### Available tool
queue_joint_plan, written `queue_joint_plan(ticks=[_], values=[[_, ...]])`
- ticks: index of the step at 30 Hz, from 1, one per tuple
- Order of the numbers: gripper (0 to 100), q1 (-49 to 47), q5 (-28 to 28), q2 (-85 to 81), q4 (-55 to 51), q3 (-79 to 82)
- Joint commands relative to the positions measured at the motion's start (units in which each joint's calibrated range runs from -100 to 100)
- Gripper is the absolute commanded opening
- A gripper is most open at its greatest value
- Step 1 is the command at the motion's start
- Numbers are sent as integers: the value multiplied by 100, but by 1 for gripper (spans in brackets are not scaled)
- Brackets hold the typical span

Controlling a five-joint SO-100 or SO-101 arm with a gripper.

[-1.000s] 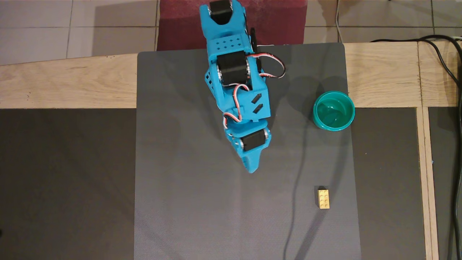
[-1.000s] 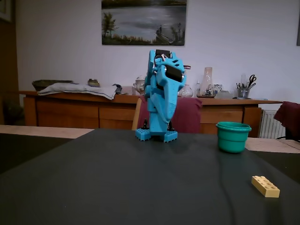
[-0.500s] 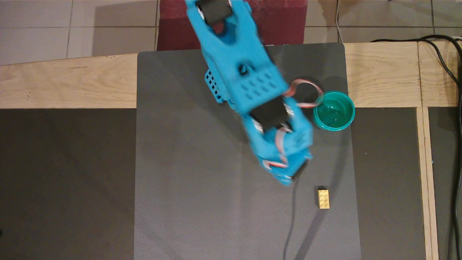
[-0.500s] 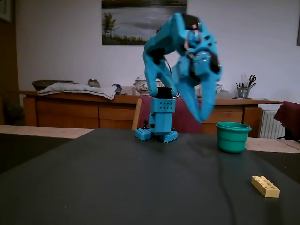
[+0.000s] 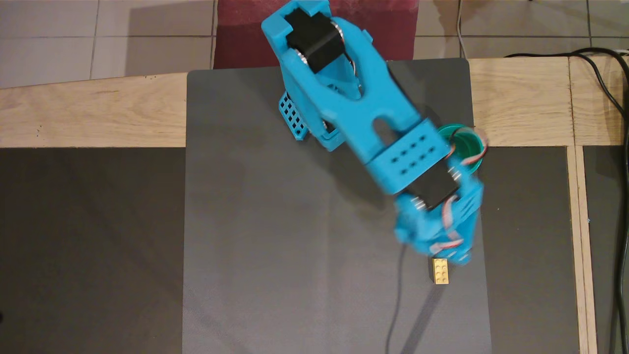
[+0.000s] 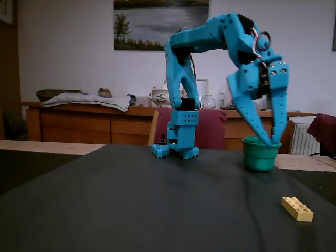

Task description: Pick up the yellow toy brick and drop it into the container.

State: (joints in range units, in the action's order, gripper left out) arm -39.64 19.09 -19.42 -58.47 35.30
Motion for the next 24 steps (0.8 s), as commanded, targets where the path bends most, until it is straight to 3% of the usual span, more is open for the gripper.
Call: queue_joint_plan(ticks=[1,10,24], values=[[0,-210,36,20,58,-452],[0,-179,130,1790,-901,-2411],[0,-140,558,3224,-901,-3340]])
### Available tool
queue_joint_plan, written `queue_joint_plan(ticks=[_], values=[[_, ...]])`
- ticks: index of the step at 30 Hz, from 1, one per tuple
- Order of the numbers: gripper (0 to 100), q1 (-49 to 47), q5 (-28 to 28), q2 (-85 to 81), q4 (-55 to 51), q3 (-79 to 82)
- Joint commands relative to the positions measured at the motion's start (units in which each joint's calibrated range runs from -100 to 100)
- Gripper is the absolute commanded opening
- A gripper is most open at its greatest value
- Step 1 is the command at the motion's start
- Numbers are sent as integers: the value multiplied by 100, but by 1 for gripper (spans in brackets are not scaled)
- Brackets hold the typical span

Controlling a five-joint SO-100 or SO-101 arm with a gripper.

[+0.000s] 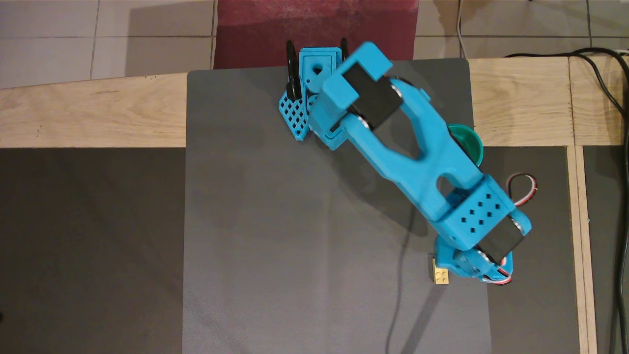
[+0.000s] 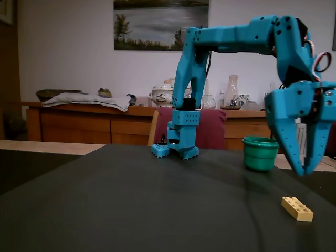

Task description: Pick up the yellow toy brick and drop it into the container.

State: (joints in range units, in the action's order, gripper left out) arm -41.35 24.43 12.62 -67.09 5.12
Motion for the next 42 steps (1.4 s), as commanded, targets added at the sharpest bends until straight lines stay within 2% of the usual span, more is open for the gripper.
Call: queue_joint_plan(ticks=[1,9,11,13,17,32,36,42], values=[[0,31,24,53,-12,-332],[1,147,228,205,-30,-332],[5,185,259,213,-21,-332],[15,325,265,180,6,-332],[21,433,369,205,6,-332],[21,665,604,230,-30,-223],[28,727,604,230,-30,-223],[28,727,610,230,32,66]])
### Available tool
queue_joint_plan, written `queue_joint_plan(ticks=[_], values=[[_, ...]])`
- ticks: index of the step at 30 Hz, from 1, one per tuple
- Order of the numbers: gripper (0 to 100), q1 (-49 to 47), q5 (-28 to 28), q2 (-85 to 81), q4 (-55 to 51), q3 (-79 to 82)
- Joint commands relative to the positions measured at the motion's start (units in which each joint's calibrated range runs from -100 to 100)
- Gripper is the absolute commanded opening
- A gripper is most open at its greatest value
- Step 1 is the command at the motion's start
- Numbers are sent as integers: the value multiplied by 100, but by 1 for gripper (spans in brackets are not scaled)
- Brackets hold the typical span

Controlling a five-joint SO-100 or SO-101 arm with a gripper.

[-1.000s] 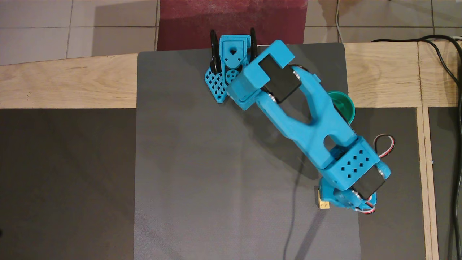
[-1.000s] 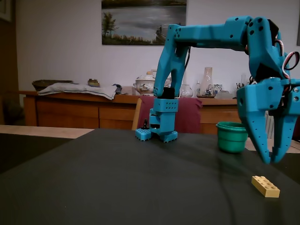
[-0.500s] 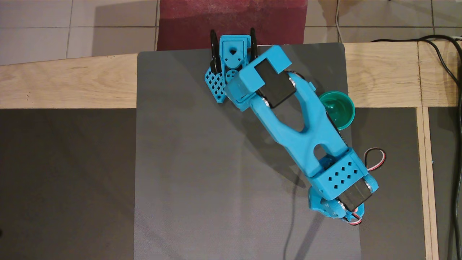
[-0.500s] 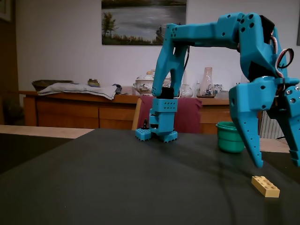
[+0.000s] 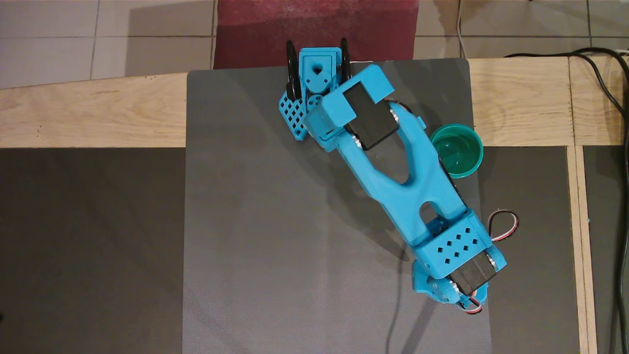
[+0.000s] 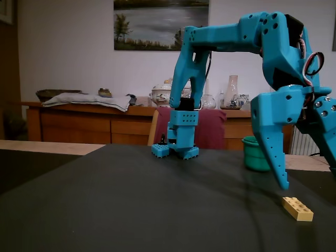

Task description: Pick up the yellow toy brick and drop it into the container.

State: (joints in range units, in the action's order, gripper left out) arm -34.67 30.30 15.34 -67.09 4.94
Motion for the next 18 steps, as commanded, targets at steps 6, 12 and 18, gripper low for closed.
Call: queue_joint_plan(ticks=[6,12,18], values=[[28,51,23,-33,343,508],[28,-11,-14,-25,778,923],[28,-11,-14,295,1045,905]])
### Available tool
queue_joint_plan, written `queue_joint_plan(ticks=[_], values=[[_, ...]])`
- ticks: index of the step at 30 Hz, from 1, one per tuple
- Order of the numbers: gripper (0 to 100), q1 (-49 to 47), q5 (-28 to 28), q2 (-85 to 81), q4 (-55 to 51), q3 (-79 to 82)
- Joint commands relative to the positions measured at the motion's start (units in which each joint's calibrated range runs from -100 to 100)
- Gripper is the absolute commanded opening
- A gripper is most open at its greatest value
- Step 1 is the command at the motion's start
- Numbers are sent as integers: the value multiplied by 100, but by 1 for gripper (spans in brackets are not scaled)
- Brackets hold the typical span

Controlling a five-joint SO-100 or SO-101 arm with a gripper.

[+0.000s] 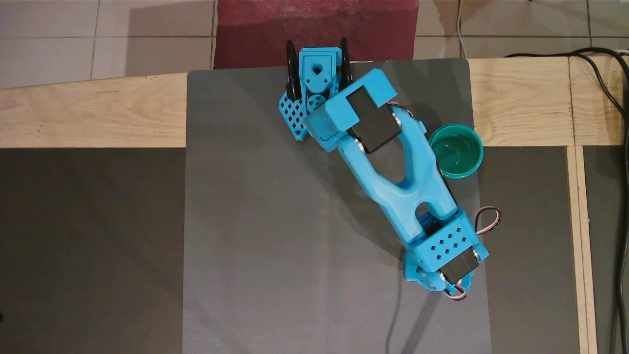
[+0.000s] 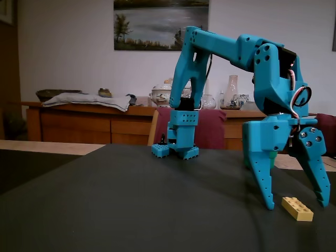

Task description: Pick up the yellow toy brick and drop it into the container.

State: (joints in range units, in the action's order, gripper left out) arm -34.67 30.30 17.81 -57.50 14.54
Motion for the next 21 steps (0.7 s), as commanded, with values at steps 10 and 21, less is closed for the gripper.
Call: queue_joint_plan(ticks=[10,21], values=[[4,-3,-3,57,77,-65],[0,-80,-9,-137,-163,-74]])
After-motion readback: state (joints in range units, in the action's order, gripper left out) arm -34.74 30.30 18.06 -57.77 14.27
